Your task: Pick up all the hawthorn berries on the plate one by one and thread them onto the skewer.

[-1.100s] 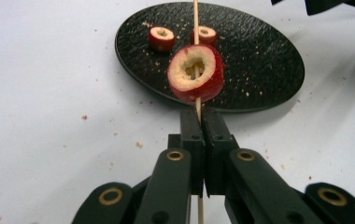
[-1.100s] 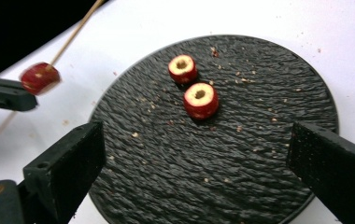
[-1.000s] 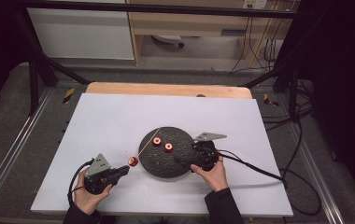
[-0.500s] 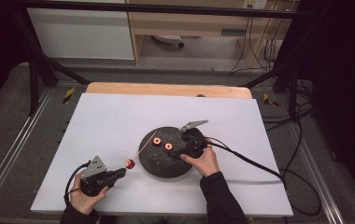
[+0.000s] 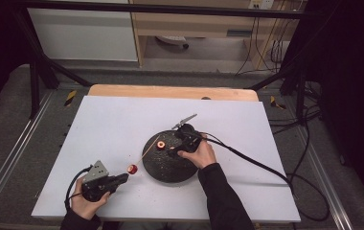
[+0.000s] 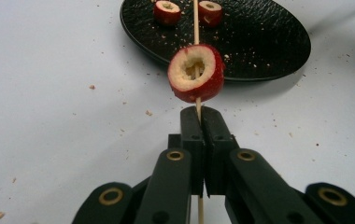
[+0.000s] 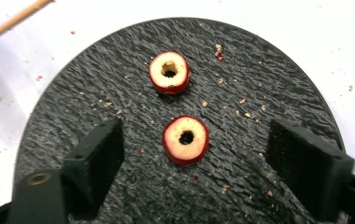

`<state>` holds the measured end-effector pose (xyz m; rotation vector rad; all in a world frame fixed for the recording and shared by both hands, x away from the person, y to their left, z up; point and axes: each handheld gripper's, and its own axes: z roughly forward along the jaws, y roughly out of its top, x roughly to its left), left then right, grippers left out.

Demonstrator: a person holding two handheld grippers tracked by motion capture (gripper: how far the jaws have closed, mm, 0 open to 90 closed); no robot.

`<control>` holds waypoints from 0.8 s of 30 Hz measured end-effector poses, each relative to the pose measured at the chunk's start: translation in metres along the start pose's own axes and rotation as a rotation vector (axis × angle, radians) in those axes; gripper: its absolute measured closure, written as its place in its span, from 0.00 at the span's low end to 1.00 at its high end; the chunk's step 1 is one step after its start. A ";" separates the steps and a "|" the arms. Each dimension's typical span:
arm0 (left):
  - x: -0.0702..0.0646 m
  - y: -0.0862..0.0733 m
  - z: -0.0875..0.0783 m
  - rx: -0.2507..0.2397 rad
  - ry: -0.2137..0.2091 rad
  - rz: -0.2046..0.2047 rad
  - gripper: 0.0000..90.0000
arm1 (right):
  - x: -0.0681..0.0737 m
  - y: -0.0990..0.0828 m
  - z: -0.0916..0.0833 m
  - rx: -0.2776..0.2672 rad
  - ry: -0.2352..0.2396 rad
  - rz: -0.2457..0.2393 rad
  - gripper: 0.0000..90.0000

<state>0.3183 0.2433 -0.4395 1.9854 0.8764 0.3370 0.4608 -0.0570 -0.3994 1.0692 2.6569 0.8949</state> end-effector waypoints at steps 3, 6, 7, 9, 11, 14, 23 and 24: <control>0.000 0.000 0.000 0.003 -0.001 0.000 0.98 | -0.001 0.004 0.007 0.043 0.004 -0.024 0.32; 0.001 0.000 0.000 0.002 0.001 -0.003 0.98 | -0.002 0.005 0.011 0.060 0.016 -0.019 0.37; 0.001 0.000 0.000 0.001 0.001 -0.005 0.98 | -0.002 0.005 0.013 0.064 0.023 -0.014 0.39; 0.001 0.000 0.000 0.002 0.002 -0.005 0.98 | -0.004 0.006 0.014 0.073 0.034 -0.009 0.43; 0.001 0.000 0.001 0.004 0.001 -0.004 0.98 | -0.005 0.006 0.015 0.078 0.036 -0.003 0.47; 0.001 0.000 0.001 0.004 0.001 -0.004 0.98 | -0.006 0.007 0.016 0.089 0.041 0.011 0.52; 0.001 0.000 0.002 0.011 0.001 -0.003 0.98 | -0.009 0.007 0.019 0.118 0.079 0.030 0.66; 0.001 0.000 0.002 0.011 0.001 -0.003 0.98 | -0.009 0.008 0.019 0.117 0.084 0.029 0.67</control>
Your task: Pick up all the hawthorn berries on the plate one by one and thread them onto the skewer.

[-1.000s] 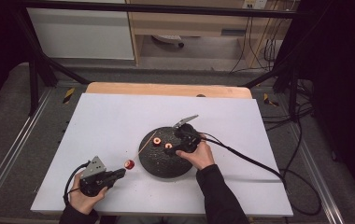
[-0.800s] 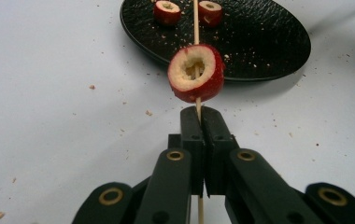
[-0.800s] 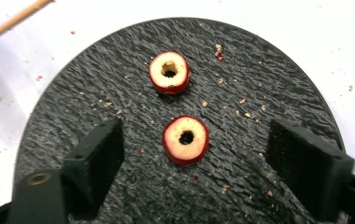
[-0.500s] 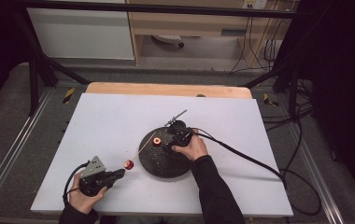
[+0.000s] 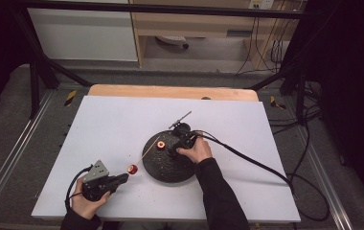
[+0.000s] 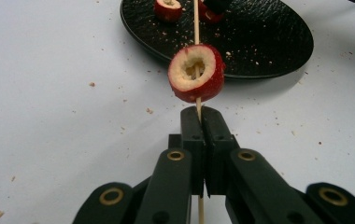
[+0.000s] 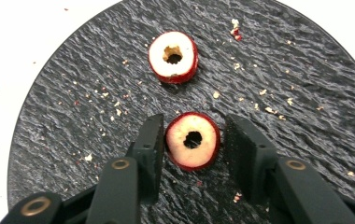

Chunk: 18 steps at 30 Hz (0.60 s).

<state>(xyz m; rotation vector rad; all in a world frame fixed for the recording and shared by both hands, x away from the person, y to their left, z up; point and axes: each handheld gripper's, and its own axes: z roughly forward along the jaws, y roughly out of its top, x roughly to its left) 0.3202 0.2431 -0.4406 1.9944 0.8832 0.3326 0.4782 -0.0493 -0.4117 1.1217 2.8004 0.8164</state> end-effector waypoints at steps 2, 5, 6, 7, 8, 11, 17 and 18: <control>0.000 0.000 0.000 -0.001 0.000 0.001 0.98 | 0.000 0.000 0.001 0.002 0.004 0.008 0.67; 0.000 0.000 0.000 0.000 0.000 0.001 0.98 | -0.001 0.000 0.001 0.011 0.006 0.004 0.67; 0.000 0.000 0.000 0.000 0.000 0.000 0.98 | -0.001 0.000 0.001 0.016 0.009 0.011 0.67; 0.000 0.000 0.000 -0.002 0.000 -0.001 0.98 | -0.002 0.001 0.002 0.019 0.009 0.012 0.67; 0.000 0.000 0.000 -0.002 0.000 -0.001 0.98 | -0.002 0.001 0.002 0.019 0.011 0.014 0.67; 0.000 0.000 0.000 -0.002 0.000 -0.001 0.98 | -0.002 0.001 0.002 0.022 0.017 0.028 0.68; -0.001 0.000 0.001 -0.002 -0.001 -0.001 0.98 | -0.001 0.001 0.000 0.017 0.025 0.046 0.68; -0.001 0.000 0.001 -0.002 -0.001 -0.001 0.98 | -0.001 0.001 -0.002 0.012 0.030 0.051 0.68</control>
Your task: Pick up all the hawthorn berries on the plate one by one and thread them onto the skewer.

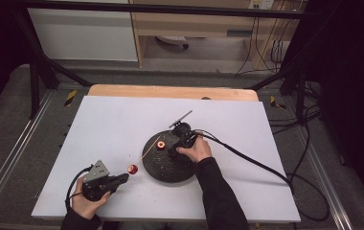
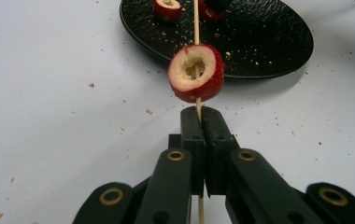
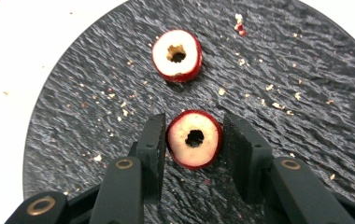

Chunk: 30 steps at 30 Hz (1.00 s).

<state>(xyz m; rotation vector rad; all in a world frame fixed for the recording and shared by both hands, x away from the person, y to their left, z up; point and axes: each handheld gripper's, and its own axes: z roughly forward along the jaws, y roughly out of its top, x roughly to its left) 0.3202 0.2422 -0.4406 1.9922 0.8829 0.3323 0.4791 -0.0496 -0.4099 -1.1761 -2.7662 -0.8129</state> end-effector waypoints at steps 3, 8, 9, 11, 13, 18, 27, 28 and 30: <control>0.000 0.000 0.000 0.000 0.000 0.000 0.98 | 0.002 0.000 -0.006 -0.013 0.003 0.003 0.68; -0.001 0.000 0.000 0.000 0.001 0.006 0.98 | 0.006 -0.003 -0.017 -0.039 0.005 0.014 0.68; -0.001 0.000 0.000 0.000 0.000 0.007 0.98 | 0.006 -0.003 -0.020 -0.045 0.001 0.012 0.68; -0.001 0.000 0.000 -0.001 0.000 0.006 0.98 | 0.008 -0.005 -0.025 -0.051 -0.002 0.012 0.68; -0.002 0.000 0.000 -0.001 0.000 0.007 0.98 | 0.009 -0.006 -0.029 -0.062 -0.007 0.013 0.68; -0.002 0.001 0.000 -0.004 0.002 0.005 0.98 | 0.013 -0.011 -0.041 -0.110 -0.007 0.028 0.68; -0.003 0.001 0.000 -0.004 0.001 0.010 0.98 | 0.009 -0.031 -0.055 -0.211 0.001 0.063 0.68; -0.003 0.001 0.001 -0.005 0.001 0.009 0.98 | 0.009 -0.034 -0.056 -0.224 0.001 0.066 0.68; -0.004 0.001 0.001 -0.004 0.001 0.011 0.98 | 0.009 -0.039 -0.057 -0.249 0.003 0.077 0.68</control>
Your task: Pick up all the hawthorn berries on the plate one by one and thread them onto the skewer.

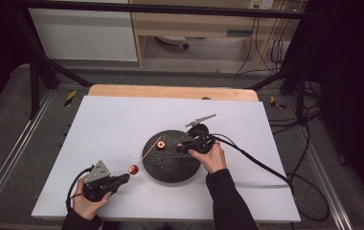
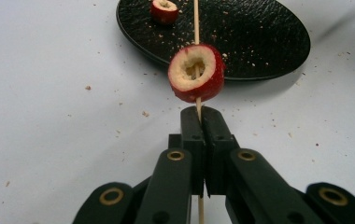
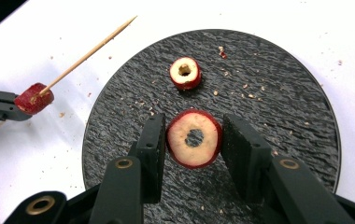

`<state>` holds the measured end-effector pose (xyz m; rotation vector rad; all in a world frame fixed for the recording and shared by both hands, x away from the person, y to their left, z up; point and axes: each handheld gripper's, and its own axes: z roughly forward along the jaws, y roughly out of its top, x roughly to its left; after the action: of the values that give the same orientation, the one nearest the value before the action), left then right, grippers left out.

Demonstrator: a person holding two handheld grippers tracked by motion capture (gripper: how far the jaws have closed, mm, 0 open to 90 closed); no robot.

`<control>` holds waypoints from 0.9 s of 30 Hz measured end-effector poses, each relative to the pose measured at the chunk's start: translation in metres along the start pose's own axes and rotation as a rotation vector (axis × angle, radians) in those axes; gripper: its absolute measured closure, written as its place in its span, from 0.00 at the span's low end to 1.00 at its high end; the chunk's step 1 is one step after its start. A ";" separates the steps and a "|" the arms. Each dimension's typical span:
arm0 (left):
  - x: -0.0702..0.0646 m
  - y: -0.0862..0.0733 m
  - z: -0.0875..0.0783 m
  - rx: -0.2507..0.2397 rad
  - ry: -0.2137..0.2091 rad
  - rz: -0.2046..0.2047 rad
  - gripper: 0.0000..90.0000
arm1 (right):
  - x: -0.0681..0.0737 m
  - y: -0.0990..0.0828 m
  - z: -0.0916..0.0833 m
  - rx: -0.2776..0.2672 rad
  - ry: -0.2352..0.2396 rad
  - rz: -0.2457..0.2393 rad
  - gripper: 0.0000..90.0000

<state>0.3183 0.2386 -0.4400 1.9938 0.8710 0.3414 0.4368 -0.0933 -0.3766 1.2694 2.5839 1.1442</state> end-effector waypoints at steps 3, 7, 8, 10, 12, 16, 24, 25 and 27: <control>-0.001 0.000 0.000 -0.001 -0.001 0.004 0.98 | -0.001 -0.007 -0.004 -0.049 0.011 0.014 0.68; -0.002 0.000 0.000 -0.009 0.000 -0.001 0.98 | -0.002 -0.018 -0.007 -0.121 0.027 0.038 0.68; -0.002 0.000 0.000 -0.009 0.001 0.002 0.98 | -0.002 -0.021 -0.008 -0.140 0.039 0.053 0.68; -0.002 0.000 0.001 -0.009 0.001 0.004 0.98 | -0.001 -0.028 -0.008 -0.186 0.056 0.071 0.68; -0.003 0.001 0.001 -0.010 0.001 0.004 0.98 | 0.000 -0.035 -0.007 -0.223 0.064 0.084 0.68; -0.005 0.001 0.001 -0.011 0.001 0.010 0.98 | 0.002 -0.046 -0.005 -0.306 0.081 0.116 0.68; -0.006 0.003 0.002 -0.026 0.008 0.008 0.98 | 0.005 -0.059 0.001 -0.439 0.094 0.165 0.68; -0.006 0.003 0.002 -0.029 0.008 0.006 0.98 | 0.006 -0.060 0.002 -0.454 0.099 0.170 0.68; -0.007 0.003 0.002 -0.031 0.007 0.006 0.98 | 0.007 -0.061 0.004 -0.478 0.106 0.190 0.68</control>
<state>0.3157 0.2318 -0.4377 1.9679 0.8598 0.3633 0.3925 -0.1102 -0.4163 1.3779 2.0868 1.7690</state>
